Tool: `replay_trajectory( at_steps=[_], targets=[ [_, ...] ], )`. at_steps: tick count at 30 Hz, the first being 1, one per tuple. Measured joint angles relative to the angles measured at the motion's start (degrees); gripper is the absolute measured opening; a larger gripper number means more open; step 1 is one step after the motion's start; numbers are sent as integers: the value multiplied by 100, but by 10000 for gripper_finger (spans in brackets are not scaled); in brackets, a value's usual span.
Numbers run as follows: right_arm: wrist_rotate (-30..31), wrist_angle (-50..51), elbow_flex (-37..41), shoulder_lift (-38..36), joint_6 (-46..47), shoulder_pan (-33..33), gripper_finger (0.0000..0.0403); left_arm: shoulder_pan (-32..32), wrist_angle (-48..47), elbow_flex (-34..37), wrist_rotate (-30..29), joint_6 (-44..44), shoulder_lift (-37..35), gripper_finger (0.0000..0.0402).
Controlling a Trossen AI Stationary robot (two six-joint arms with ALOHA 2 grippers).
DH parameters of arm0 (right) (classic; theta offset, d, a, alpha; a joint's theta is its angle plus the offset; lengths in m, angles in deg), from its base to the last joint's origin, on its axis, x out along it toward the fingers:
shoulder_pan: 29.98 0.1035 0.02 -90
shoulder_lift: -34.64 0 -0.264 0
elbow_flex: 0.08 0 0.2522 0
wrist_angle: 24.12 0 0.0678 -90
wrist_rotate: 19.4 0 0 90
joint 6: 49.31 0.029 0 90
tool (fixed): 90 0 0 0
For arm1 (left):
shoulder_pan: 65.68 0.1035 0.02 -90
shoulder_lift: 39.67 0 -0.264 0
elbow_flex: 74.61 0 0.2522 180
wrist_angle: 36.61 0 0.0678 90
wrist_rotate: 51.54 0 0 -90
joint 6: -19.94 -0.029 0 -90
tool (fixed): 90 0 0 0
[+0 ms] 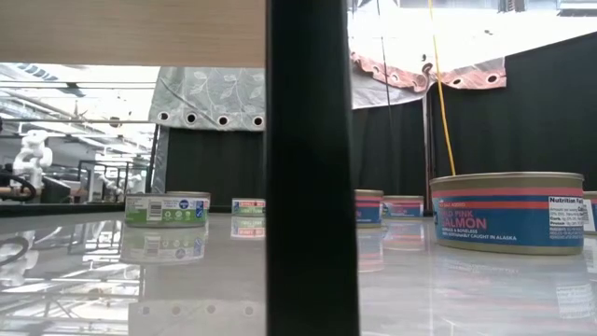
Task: Stack canned seafood by type on shelf
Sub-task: Stack the green tuna can on top of the green tuna can on the shelf
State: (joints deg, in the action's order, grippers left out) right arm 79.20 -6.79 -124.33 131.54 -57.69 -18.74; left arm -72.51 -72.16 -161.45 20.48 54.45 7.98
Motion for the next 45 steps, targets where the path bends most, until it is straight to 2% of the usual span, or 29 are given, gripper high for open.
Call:
replay_trajectory(
  at_steps=[5,9,15,21,23,27,29,34,38,45],
  targets=[
    [-2,1246,-1420,1099,-906,84,135,1,-30,0,-3,73,-191,306],
    [17,1520,-2177,1776,-1428,152,135,2,-47,0,-279,-202,-412,306],
    [41,1613,-2345,2401,-2501,342,135,1,-294,0,-531,-83,-716,306],
    [72,1676,-2351,2591,-3059,512,135,0,-965,0,-539,387,-840,305],
    [271,1739,-2351,2605,-2951,549,135,0,-1089,0,-241,581,-826,305],
    [948,2182,-2347,2436,-2815,649,135,-62,-1268,0,935,719,-652,304],
    [1245,2548,-2347,2203,-2721,707,135,-146,-1306,0,1283,776,-552,295],
    [1367,4090,-2360,1451,-1534,859,135,-275,-1740,0,1342,903,-412,248],
    [1099,5395,-2358,953,-462,942,135,-423,-2081,0,1456,1258,-243,192],
    [744,7120,-2357,311,837,952,135,-1272,-2137,0,2905,1873,613,56]
  ],
)
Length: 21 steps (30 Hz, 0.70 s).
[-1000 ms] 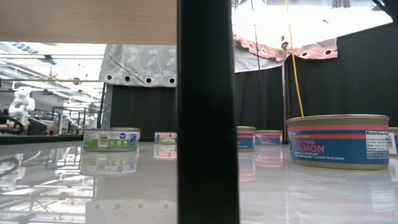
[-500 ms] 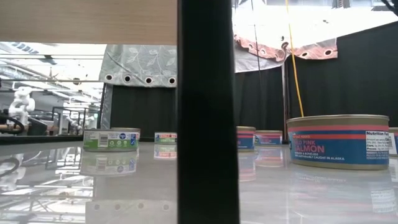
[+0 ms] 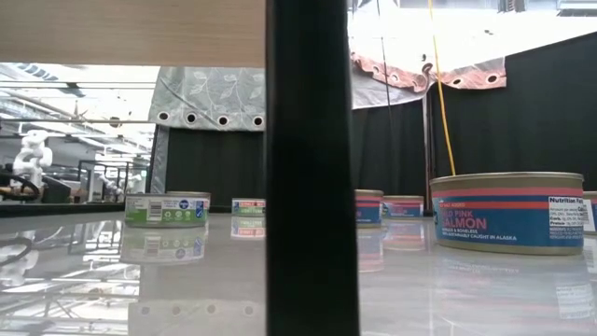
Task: Stack canned seafood by type on shelf
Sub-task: Stack the green tuna can on top of the green tuna can on the shelf
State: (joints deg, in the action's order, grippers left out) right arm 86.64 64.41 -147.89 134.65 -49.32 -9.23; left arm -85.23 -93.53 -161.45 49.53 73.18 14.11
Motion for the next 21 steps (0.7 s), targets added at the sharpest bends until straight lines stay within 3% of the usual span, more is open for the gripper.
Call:
replay_trajectory(
  at_steps=[3,6,10,13,21],
  targets=[
    [-1,281,1,-173,382,0,135,-488,33,0,692,430,430,10],
    [5,298,1,-314,675,0,135,-1054,106,-42,968,799,851,8],
    [10,280,3,-360,873,0,135,-1720,-14,-330,932,984,1281,4],
    [17,187,8,-358,981,-19,135,-2020,-185,-442,582,1079,1558,3],
    [39,-561,47,-321,1032,-211,135,-2188,-1078,-439,223,564,2442,2]
  ],
)
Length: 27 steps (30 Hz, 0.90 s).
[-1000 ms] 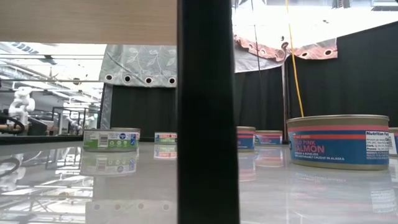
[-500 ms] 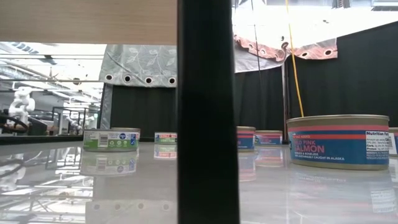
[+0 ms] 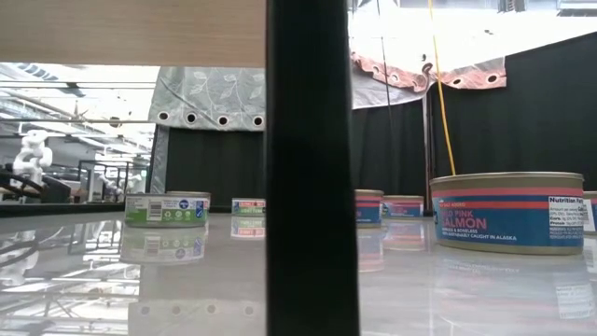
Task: Stack canned seafood by type on shelf
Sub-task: Stack the green tuna can on top of the green tuna can on the shelf
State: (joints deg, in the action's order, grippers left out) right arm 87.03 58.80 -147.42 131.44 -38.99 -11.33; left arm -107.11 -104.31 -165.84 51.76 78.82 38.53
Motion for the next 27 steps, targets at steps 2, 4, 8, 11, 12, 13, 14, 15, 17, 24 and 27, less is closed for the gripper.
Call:
replay_trajectory(
  at_steps=[2,4,8,11,12,13,14,15,17,24,27],
  targets=[
    [2,-17,-2,-7,74,-30,135,0,-56,2,-17,-77,109,2],
    [0,-14,-2,-5,115,-51,135,-2,-226,0,-90,-76,160,2],
    [-2,3,-2,-2,120,-58,135,-4,-653,0,-177,-78,214,2],
    [-1,0,-2,-4,122,-58,135,4,-909,0,-307,-80,233,1],
    [-5,-2,-2,-2,122,-58,135,4,-955,0,-377,-88,239,1],
    [-5,-6,-2,-2,121,-58,135,4,-992,0,-446,-99,239,1],
    [-5,-14,-2,-2,118,-58,135,4,-1009,0,-528,-117,236,1],
    [-3,-23,-2,-2,117,-58,135,4,-1010,0,-616,-119,233,1],
    [-3,-23,-2,-2,116,-58,135,4,-1009,0,-758,-134,236,2],
    [-3,-23,-2,-2,104,-58,135,20,-979,-12,-872,-323,440,3],
    [-5,-20,-2,-2,104,-56,135,20,-847,-30,-908,-377,542,3]
  ],
)
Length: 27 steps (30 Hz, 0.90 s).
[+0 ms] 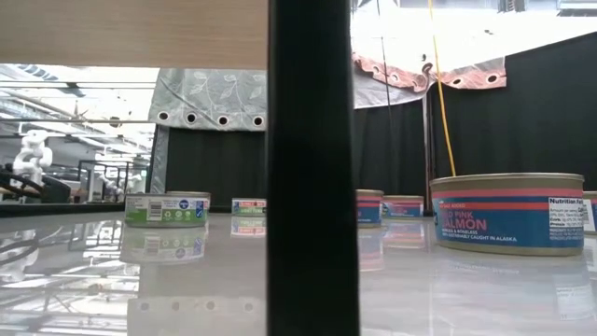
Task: Stack canned seafood by type on shelf
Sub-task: Stack the green tuna can on top of the green tuna can on the shelf
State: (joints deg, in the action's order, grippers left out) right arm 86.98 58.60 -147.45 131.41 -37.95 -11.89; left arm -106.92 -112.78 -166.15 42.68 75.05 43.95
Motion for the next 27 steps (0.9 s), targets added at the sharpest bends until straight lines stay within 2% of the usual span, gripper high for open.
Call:
replay_trajectory(
  at_steps=[10,15,18,23,27],
  targets=[
    [-4,3,0,0,-6,2,135,196,97,12,-603,-24,25,4],
    [-55,5,0,0,-22,9,135,308,89,17,-645,-32,25,4],
    [-326,-51,0,0,-78,8,135,308,46,-11,-641,-15,-1,4],
    [-486,-437,-4,65,-513,50,135,302,-244,-414,-319,136,-42,4],
    [-650,-1168,-4,261,-1159,74,135,299,-851,-973,-405,421,-113,4]
  ],
)
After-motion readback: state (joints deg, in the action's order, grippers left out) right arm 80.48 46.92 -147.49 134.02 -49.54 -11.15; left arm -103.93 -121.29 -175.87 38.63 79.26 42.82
